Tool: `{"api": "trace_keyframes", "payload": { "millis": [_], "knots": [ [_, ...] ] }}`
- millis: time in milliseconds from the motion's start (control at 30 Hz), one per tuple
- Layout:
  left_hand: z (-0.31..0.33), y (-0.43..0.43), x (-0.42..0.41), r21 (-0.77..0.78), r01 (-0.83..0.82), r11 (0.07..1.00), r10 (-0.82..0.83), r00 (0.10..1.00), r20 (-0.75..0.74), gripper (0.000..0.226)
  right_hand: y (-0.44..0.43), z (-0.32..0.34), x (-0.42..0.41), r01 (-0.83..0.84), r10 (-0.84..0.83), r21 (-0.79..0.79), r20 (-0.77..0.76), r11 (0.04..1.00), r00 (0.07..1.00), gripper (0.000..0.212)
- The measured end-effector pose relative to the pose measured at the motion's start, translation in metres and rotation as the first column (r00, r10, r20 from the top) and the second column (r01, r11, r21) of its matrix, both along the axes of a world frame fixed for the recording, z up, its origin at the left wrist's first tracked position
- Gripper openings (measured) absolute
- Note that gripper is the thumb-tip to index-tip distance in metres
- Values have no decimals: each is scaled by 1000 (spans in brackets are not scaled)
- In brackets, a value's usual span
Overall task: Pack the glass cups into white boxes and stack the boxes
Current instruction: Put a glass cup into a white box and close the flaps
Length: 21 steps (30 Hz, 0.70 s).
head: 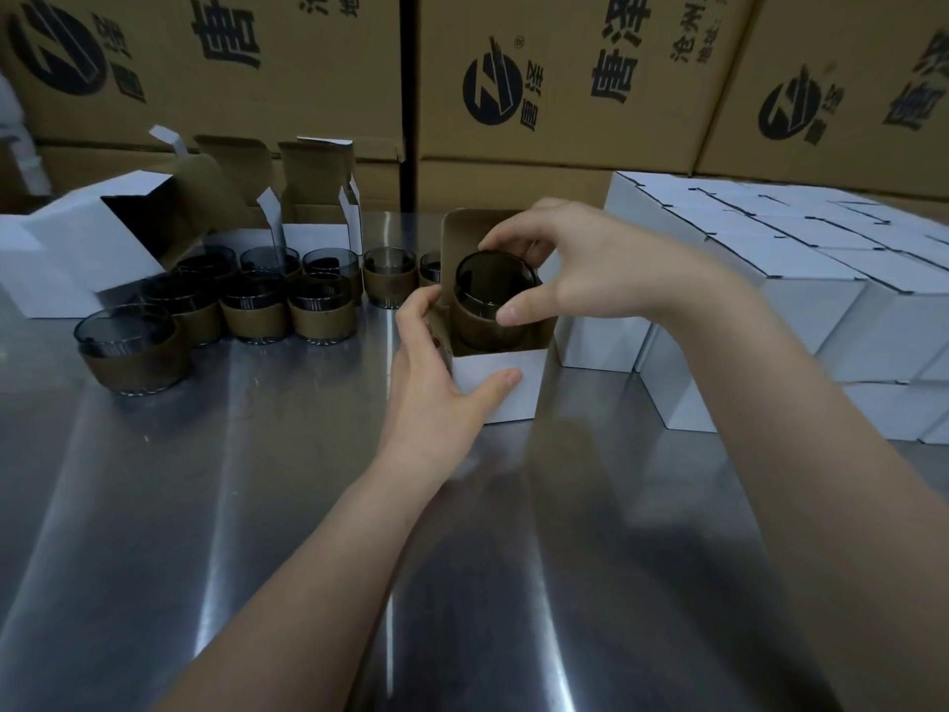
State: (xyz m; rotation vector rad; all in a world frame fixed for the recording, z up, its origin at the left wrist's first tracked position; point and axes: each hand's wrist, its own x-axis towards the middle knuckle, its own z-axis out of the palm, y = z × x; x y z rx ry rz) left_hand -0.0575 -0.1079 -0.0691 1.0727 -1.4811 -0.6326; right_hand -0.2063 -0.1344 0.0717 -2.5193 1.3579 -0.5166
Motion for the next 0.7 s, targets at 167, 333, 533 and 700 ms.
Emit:
{"api": "trace_keyframes", "payload": {
  "millis": [167,333,533,700],
  "knots": [
    [-1,-1,-1,6,-12,1000,12,1000,11,86,-2,-4,6,98,-111,-92,-154,991,982,48],
    [-2,-2,-1,-3,-23,1000,23,999,44,85,-3,-7,8,153,-181,-141,-212,978,960,51],
    [0,0,0,-28,-53,998,54,997,57,79,0,-6,8,148,-166,-89,-250,985,954,40],
    [2,3,-1,-59,-68,996,73,994,83,80,1,-4,7,116,-129,-68,-246,991,961,53]
  ]
}}
